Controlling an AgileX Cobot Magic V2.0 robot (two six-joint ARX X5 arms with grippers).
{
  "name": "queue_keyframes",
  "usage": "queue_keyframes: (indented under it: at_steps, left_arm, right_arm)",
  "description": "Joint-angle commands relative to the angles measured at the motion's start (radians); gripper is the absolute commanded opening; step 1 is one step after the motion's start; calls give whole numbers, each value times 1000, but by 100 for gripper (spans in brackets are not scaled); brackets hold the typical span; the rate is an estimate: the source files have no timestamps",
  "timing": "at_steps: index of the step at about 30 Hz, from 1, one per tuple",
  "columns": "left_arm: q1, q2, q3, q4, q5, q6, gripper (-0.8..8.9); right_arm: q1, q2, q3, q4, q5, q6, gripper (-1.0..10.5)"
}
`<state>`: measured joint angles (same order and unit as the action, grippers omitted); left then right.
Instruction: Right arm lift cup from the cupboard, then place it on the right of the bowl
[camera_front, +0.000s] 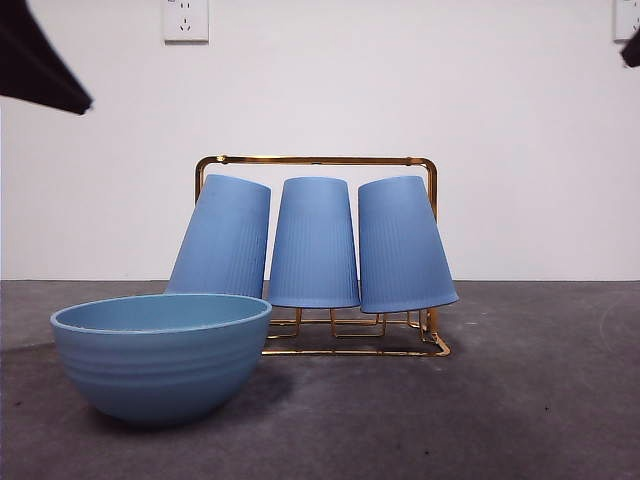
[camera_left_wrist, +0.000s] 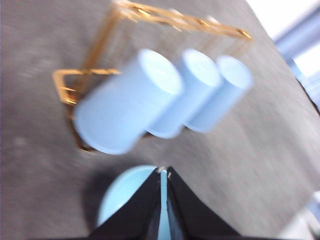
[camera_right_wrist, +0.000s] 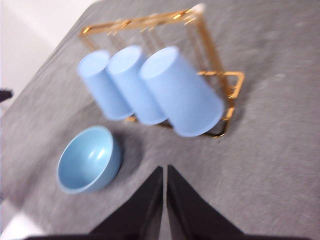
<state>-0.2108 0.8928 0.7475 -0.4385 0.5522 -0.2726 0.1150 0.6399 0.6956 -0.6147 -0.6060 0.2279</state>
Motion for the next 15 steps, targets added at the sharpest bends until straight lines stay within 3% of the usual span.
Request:
queue_keyframes:
  at_steps: [1,7,12,15]
  left_arm:
    - [-14,46,48,-56,81,93,15]
    - [-39,107,100,-172,185,205,15]
    - [-47,116,103,-167,189,314,19]
    - [-47,116,103,-167,189,337,21]
  right_arm:
    - [30,52,47,-38,-8,-105,11]
    - [97,135,92,-90,-8,-197,11]
    - [124,151,92,-84,-26,-232,11]
    - [124,149,92,-80,-26,-232,12]
